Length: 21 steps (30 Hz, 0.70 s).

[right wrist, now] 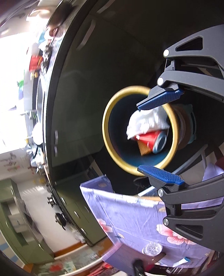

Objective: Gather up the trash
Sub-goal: 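Carry the blue box over the bin and open the left gripper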

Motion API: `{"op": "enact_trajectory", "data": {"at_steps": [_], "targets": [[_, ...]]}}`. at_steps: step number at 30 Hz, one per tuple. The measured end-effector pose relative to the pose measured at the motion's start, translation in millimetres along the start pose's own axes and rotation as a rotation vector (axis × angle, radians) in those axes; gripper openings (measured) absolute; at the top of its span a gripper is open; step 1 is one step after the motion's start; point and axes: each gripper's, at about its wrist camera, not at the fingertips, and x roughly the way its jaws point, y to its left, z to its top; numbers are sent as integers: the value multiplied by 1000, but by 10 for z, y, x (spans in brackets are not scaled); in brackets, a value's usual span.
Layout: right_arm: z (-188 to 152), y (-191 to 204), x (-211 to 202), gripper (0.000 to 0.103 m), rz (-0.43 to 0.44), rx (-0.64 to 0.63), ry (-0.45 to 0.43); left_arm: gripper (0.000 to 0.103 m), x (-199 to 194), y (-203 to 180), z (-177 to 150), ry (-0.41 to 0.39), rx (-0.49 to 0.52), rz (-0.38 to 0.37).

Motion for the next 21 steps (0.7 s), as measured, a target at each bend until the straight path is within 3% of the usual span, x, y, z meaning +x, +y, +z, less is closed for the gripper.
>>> {"op": "enact_trajectory", "data": {"at_steps": [3,7,11,13,17,21], "targets": [[-31,-183,-69,66,-22,33,-4,74,533,-316,355,79,55,-93],[-69,-367,-151,66,-45,64,-5,74,1206,-625,655,169,117,-156],[-93,-459,-191,67,-59,80,-1,74,1842,-723,791,237,100,-145],[-102,-492,-204,67,-63,84,2,75,1978,-716,824,253,91,-117],[-129,-540,-198,67,-61,91,5,80,1806,-612,832,238,56,-148],[-151,-500,-97,67,-43,93,21,85,1181,-421,748,143,61,-173]]}}
